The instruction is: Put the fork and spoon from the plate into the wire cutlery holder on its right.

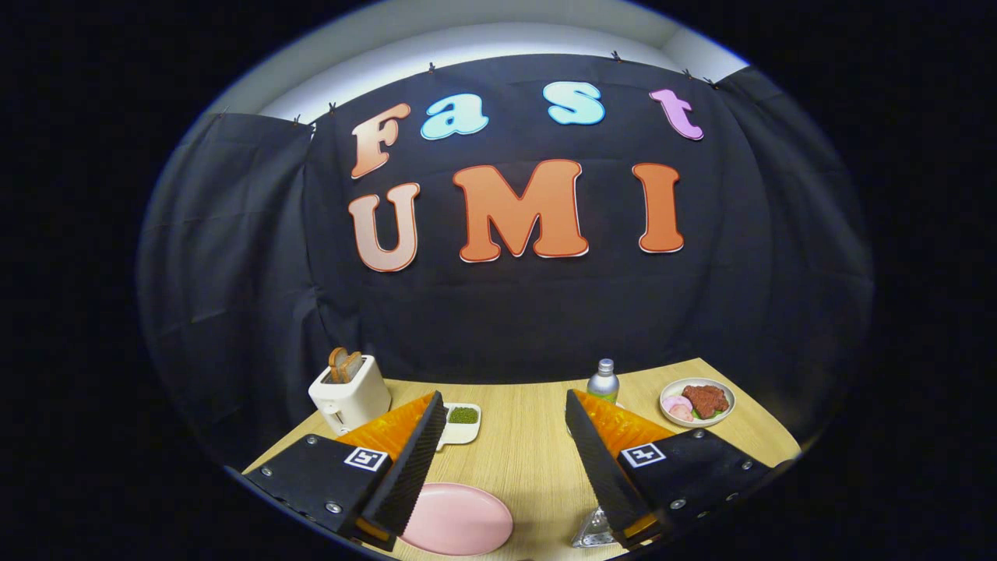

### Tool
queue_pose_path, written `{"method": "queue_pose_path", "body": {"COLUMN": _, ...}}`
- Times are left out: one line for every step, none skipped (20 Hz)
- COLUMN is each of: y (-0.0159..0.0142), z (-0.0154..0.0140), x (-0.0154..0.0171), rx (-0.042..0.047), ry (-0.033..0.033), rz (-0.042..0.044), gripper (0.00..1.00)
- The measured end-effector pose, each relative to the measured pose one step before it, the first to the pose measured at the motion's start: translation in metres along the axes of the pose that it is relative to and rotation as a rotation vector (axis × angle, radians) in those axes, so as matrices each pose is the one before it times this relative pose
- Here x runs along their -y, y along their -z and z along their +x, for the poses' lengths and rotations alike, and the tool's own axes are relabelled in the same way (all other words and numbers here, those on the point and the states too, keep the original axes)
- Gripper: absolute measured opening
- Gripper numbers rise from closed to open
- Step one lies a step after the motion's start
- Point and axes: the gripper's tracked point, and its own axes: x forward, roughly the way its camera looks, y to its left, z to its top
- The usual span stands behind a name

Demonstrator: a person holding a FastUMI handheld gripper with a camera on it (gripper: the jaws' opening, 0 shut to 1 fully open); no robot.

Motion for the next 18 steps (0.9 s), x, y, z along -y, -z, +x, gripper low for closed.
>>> {"method": "queue_pose_path", "body": {"y": 0.00194, "z": -0.00031, "x": -0.00302, "rx": -0.00074, "ry": -0.00420, "rz": -0.00136, "gripper": 0.93}}
{"method": "queue_pose_path", "body": {"y": 0.00218, "z": 0.00036, "x": -0.00280, "rx": -0.00158, "ry": -0.00514, "rz": -0.00064, "gripper": 0.93}}
{"method": "queue_pose_path", "body": {"y": 0.00097, "z": 0.00022, "x": -0.00200, "rx": -0.00122, "ry": -0.00167, "rz": -0.00216, "gripper": 0.93}}
{"method": "queue_pose_path", "body": {"y": 0.00042, "z": -0.00079, "x": -0.00206, "rx": 0.00084, "ry": -0.00618, "rz": -0.00362, "gripper": 0.93}}
{"method": "queue_pose_path", "body": {"y": 0.00013, "z": 0.00113, "x": -0.00197, "rx": 0.00525, "ry": -0.00288, "rz": -0.00654, "gripper": 0.93}}
{"method": "queue_pose_path", "body": {"y": -0.00141, "z": 0.00029, "x": -0.00234, "rx": 0.00938, "ry": -0.00718, "rz": -0.00759, "gripper": 0.93}}
{"method": "queue_pose_path", "body": {"y": -0.00095, "z": 0.00054, "x": -0.00189, "rx": 0.00893, "ry": -0.00311, "rz": -0.01102, "gripper": 0.93}}
{"method": "queue_pose_path", "body": {"y": 0.00023, "z": -0.00041, "x": -0.00075, "rx": 0.00615, "ry": -0.00211, "rz": -0.00744, "gripper": 0.93}}
{"method": "queue_pose_path", "body": {"y": -0.00032, "z": -0.00014, "x": -0.00154, "rx": 0.00307, "ry": -0.00431, "rz": -0.00510, "gripper": 0.93}}
{"method": "queue_pose_path", "body": {"y": 0.00067, "z": 0.00010, "x": -0.00070, "rx": -0.00037, "ry": -0.00111, "rz": -0.00163, "gripper": 0.93}}
{"method": "queue_pose_path", "body": {"y": 0.00098, "z": 0.00063, "x": -0.00065, "rx": -0.00022, "ry": -0.00073, "rz": 0.00105, "gripper": 0.93}}
{"method": "queue_pose_path", "body": {"y": 0.00080, "z": 0.00033, "x": 0.00115, "rx": -0.00100, "ry": 0.00316, "rz": 0.00160, "gripper": 0.93}}
{"method": "queue_pose_path", "body": {"y": 0.00082, "z": 0.00110, "x": 0.00027, "rx": -0.00131, "ry": 0.00079, "rz": 0.00388, "gripper": 0.93}}
{"method": "queue_pose_path", "body": {"y": 0.00068, "z": 0.00069, "x": 0.00070, "rx": -0.00067, "ry": 0.00198, "rz": 0.00372, "gripper": 0.93}}
{"method": "queue_pose_path", "body": {"y": 0.00140, "z": 0.00012, "x": 0.00026, "rx": -0.00179, "ry": -0.00033, "rz": 0.00153, "gripper": 0.93}}
{"method": "queue_pose_path", "body": {"y": 0.00130, "z": 0.00110, "x": 0.00186, "rx": -0.00172, "ry": 0.00532, "rz": -0.00268, "gripper": 0.93}}
{"method": "queue_pose_path", "body": {"y": 0.00141, "z": 0.00049, "x": 0.00138, "rx": -0.00268, "ry": 0.00262, "rz": -0.00269, "gripper": 0.93}}
{"method": "queue_pose_path", "body": {"y": 0.00181, "z": 0.00058, "x": 0.00092, "rx": -0.00289, "ry": 0.00283, "rz": -0.00200, "gripper": 0.93}}
